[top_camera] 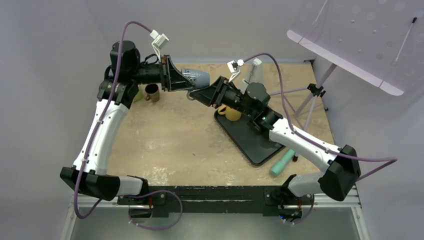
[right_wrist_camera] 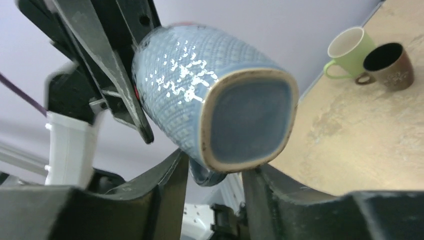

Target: Turn the mug right side up

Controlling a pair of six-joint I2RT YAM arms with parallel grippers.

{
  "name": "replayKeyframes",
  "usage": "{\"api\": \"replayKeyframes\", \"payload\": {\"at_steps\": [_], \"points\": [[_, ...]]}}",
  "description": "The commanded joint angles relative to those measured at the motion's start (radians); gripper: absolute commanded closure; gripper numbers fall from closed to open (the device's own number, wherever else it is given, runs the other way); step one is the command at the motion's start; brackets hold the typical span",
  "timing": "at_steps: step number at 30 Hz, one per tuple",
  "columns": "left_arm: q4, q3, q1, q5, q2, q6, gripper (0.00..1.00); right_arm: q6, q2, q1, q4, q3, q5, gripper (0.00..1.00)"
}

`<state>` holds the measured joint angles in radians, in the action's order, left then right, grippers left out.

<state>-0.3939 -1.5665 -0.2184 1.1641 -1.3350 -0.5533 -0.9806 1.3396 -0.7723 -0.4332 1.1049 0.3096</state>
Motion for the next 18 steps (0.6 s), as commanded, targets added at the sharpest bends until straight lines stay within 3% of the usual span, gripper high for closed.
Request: {"api": "replayKeyframes", "payload": {"at_steps": [1, 2, 3, 7, 12, 18], "points": [[-0.379, -0.157, -0.013, -0.241, 0.001, 0.368, 1.0, 0.102, 0.023, -0.016, 0.096, 0.062, 0.025, 0.34], [-0.477, -0.189, -0.013, -0.359, -0.007, 0.438, 1.0, 0.118, 0.025, -0.016, 0.15, 0.07, 0.017, 0.22], [-0.559, -0.209, -0.012, -0.474, -0.012, 0.562, 1.0, 0.133, 0.029, -0.016, 0.201, 0.076, -0.001, 0.16], [-0.752, -0.206, 0.024, -0.823, -0.052, 0.853, 1.0, 0.209, 0.047, -0.016, 0.369, 0.101, -0.069, 0.12], [-0.895, -0.11, 0.186, -1.001, -0.176, 1.087, 1.0, 0.287, 0.069, -0.018, 0.575, 0.14, -0.158, 0.09], [-0.762, 0.033, 0.367, -1.127, -0.289, 1.179, 1.0, 0.325, 0.053, -0.018, 0.645, 0.127, -0.242, 0.09]]}}
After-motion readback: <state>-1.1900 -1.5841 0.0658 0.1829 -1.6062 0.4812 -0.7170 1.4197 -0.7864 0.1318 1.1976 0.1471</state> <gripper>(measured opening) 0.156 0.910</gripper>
